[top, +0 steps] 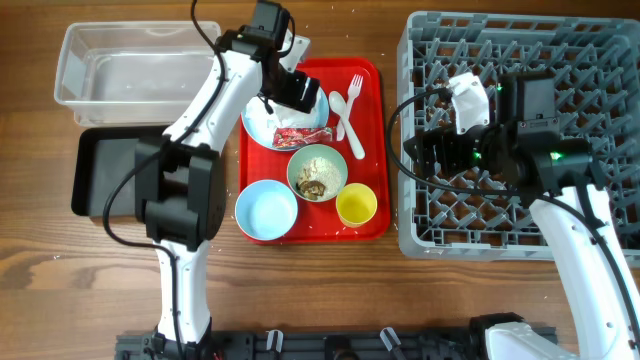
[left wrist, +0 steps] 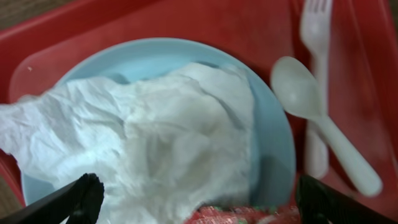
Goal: Sort waste into correct bins and load items into the dishwasher rack
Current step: 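Grasp the white napkin with the left gripper and drop it in the clear bin, then grasp the red snack wrapper on the blue plate with the left gripper, then carry the red wrapper left and drop it into the clear bin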
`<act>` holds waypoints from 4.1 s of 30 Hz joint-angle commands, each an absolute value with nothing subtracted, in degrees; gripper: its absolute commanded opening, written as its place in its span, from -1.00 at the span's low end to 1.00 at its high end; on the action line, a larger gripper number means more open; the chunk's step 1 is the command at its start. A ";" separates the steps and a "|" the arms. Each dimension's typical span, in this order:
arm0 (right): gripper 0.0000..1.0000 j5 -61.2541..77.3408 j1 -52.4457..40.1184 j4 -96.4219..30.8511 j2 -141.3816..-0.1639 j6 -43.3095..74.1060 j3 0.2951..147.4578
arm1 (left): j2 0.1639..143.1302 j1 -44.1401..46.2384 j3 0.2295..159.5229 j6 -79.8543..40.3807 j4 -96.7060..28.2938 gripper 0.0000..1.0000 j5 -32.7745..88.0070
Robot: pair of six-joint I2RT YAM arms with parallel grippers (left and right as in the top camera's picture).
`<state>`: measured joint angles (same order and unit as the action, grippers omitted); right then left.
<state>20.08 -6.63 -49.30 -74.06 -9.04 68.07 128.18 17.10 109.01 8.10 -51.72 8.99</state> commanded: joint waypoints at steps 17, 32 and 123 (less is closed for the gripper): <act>0.99 21.52 -6.50 -49.98 -76.42 -8.82 68.88 | 134.54 15.84 111.13 5.61 -49.47 -0.92 6.52; 0.99 21.54 -6.50 -48.86 -76.42 -8.54 68.88 | 124.44 -4.93 120.64 5.76 -48.23 -0.91 4.86; 1.00 21.54 -6.50 -50.02 -76.42 -7.33 68.88 | 130.19 17.15 99.22 -24.25 -41.98 -0.92 -3.09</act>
<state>20.58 -6.63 -50.15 -75.88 -7.75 68.07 129.64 17.19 99.90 -24.47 -42.83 -0.49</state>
